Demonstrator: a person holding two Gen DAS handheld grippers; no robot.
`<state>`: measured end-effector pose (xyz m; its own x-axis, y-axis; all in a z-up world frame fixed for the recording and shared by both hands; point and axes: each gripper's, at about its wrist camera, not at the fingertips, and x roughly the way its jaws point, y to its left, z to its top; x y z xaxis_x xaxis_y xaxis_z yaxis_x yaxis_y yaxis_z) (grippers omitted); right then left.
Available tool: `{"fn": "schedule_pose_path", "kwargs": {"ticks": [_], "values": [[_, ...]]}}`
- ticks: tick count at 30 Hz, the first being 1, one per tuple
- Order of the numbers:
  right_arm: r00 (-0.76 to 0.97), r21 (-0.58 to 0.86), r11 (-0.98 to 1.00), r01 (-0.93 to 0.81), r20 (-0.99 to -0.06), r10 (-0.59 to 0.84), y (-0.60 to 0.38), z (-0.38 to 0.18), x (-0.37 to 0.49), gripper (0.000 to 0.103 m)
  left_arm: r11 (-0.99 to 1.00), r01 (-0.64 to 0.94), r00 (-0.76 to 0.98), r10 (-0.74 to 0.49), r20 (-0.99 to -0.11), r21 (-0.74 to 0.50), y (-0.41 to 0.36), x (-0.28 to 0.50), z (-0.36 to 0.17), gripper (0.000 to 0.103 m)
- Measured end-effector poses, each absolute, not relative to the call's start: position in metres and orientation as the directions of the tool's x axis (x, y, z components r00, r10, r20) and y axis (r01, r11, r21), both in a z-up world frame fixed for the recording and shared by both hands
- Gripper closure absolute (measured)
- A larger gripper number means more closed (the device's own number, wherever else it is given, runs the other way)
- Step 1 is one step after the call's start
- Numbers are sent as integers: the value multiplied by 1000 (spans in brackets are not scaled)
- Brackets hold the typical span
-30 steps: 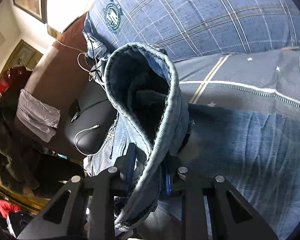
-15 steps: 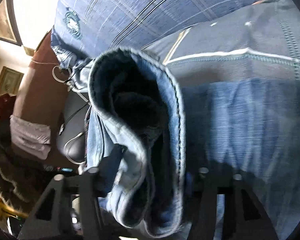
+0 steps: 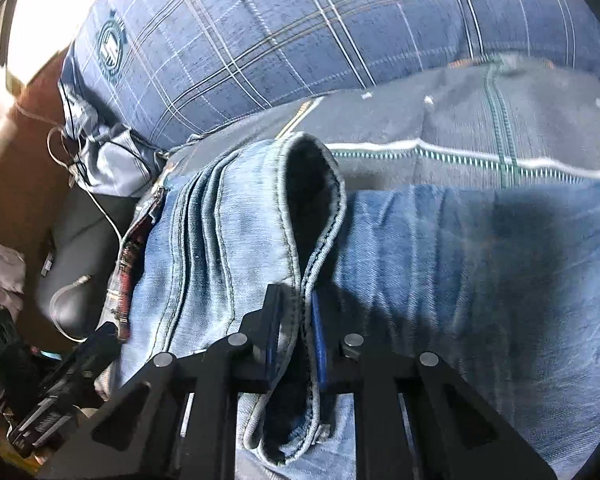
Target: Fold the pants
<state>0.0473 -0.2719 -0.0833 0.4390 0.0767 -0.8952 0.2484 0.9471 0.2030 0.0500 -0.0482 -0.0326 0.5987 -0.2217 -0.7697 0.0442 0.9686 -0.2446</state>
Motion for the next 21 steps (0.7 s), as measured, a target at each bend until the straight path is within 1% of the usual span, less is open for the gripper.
{"fn": "schedule_pose_path", "kwargs": {"ticks": [1,3,4,5,6,7,9,10,11,12,14,15,18,21], "values": [[455,202,951,236,-887,75,-266,-81,48,90,977,35,600,-189,-777,-211,-50,50,-35,30],[476,211,957,201,-875,93,-256,-79,50,90,988,-13,601,-114,-791,-152,-50,49,-37,30],[460,179,966,185,-885,76,-248,-84,54,90,990,-39,593,-87,-801,-136,-47,48,-39,26],[441,142,974,177,-896,51,-243,-89,57,90,989,-53,579,-84,-811,-140,-40,56,-44,22],[424,102,981,168,-906,21,-240,-93,59,90,980,-70,560,-114,-820,-184,-35,58,-49,22],[421,100,980,173,-907,18,-241,-94,60,89,973,-82,558,-135,-819,-217,-31,55,-48,22],[429,144,970,196,-902,48,-249,-92,59,80,968,-81,565,-151,-811,-237,-30,52,-47,22],[429,156,966,208,-902,53,-253,-92,58,76,972,-74,574,-143,-807,-225,-32,51,-44,22],[431,164,962,219,-901,56,-256,-91,56,69,975,-67,581,-134,-803,-212,-35,49,-41,22],[438,181,958,224,-896,67,-259,-89,54,66,976,-59,585,-136,-799,-209,-37,51,-40,23],[471,231,947,225,-876,102,-264,-79,47,62,971,-33,599,-170,-782,-236,-37,49,-34,24],[492,250,941,230,-864,109,-270,-73,42,56,965,-15,603,-200,-772,-261,-37,48,-30,24],[567,309,919,246,-815,122,-280,-53,29,42,949,27,634,-260,-728,-316,-38,38,-16,24],[594,308,914,263,-798,98,-287,-43,17,42,927,77,662,-323,-676,-368,-45,30,-5,23]]}}
